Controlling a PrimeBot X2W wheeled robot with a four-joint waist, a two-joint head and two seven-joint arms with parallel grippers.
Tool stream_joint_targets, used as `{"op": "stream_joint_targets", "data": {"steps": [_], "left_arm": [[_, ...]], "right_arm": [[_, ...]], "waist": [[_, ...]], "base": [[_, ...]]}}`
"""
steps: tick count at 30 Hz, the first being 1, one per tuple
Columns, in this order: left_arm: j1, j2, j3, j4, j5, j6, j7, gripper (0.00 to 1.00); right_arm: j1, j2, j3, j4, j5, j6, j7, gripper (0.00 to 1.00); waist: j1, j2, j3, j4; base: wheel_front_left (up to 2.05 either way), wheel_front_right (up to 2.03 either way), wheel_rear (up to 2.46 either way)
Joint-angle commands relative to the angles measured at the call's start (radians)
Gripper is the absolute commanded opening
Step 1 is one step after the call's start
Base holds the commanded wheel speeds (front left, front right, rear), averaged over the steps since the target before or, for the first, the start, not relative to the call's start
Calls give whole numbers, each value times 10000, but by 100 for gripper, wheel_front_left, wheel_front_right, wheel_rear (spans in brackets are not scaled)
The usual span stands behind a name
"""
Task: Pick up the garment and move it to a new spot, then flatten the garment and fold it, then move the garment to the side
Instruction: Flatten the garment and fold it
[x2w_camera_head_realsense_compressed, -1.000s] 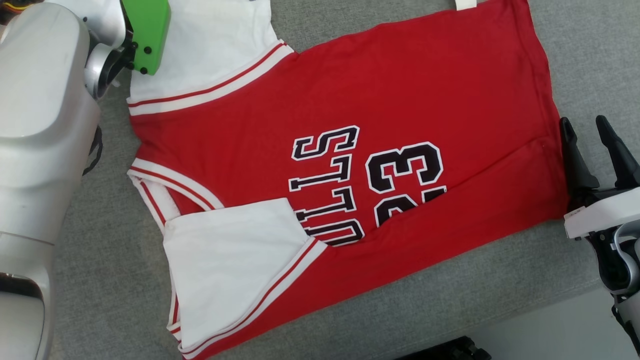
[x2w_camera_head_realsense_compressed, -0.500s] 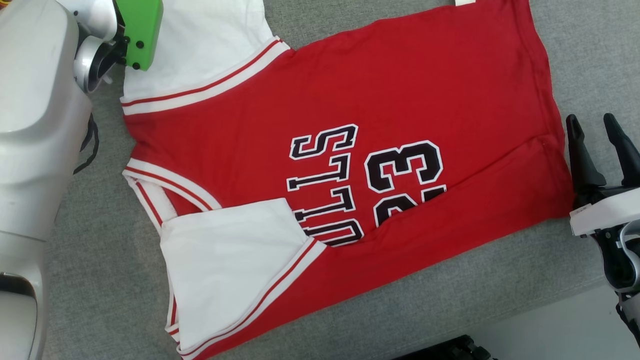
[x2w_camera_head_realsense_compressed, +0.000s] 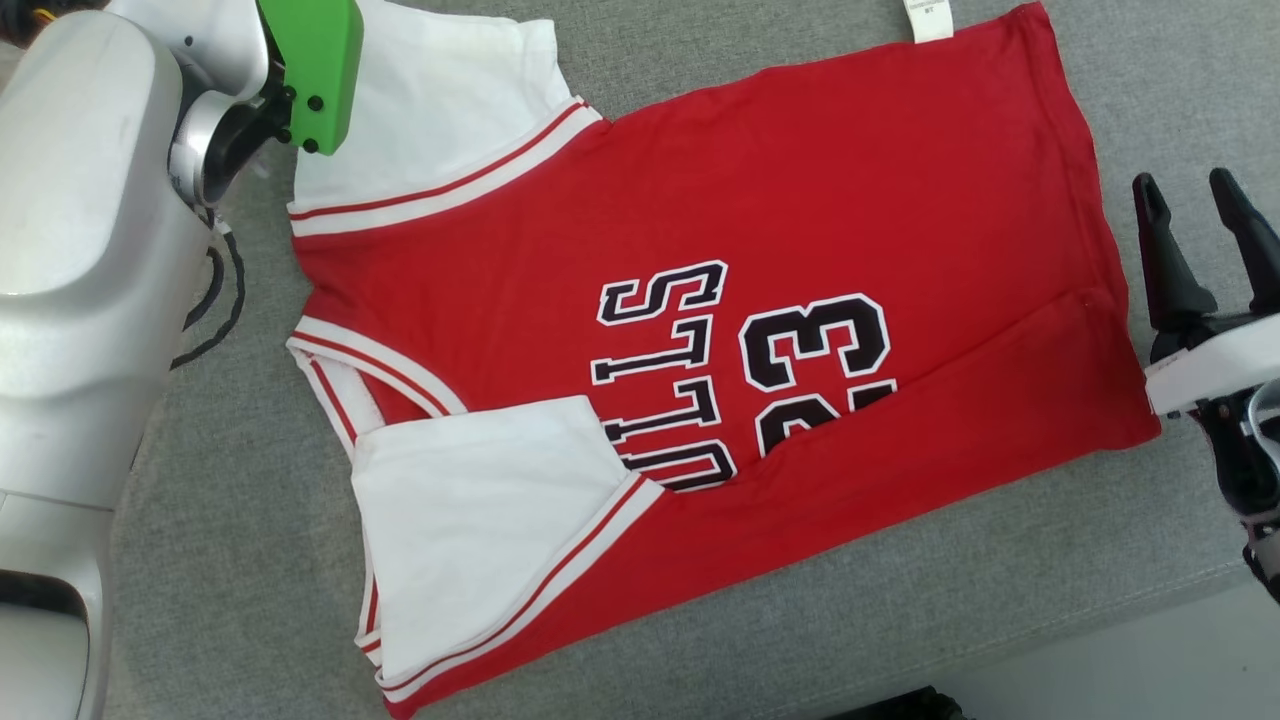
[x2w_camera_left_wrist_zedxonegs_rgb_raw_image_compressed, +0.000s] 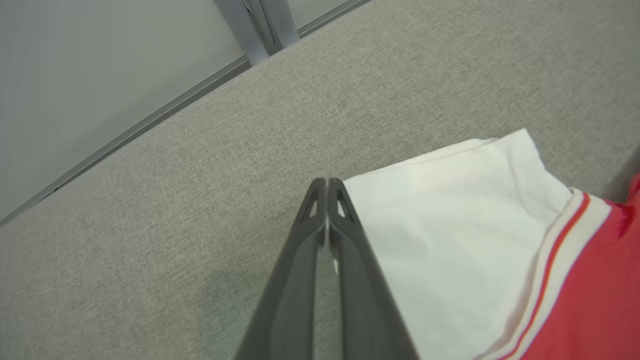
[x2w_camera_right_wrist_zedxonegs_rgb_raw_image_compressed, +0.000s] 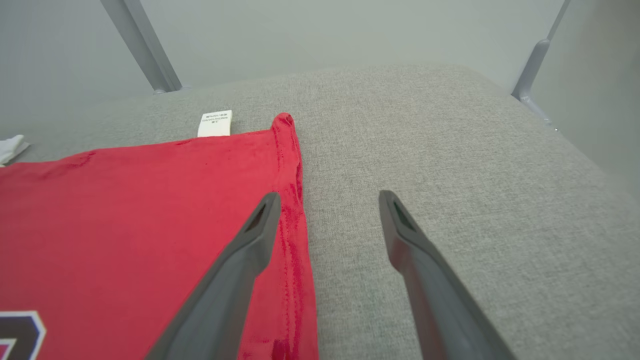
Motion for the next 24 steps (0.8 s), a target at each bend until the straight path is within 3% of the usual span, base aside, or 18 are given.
{"op": "stream_joint_targets", "data": {"steps": [1, 12, 24], "left_arm": [[247, 2, 66, -175, -94, 44, -103, 0], [1380, 32, -13, -1920, -514, 244, 25, 0], [1710, -8, -191, -2918, -622, 433, 287, 0]], "right_arm": [[-497, -93, 146, 234, 7, -17, 294, 100], [-4213, 447, 873, 3300, -602, -17, 4104, 100], [-5637, 650, 1345, 5370, -773, -17, 4866, 100]], "waist": [[0, 0, -257, 108], [0, 0, -734, 684], [0, 0, -580, 1370]], "base": [[0, 0, 0], [0, 0, 0], [0, 0, 0]]}}
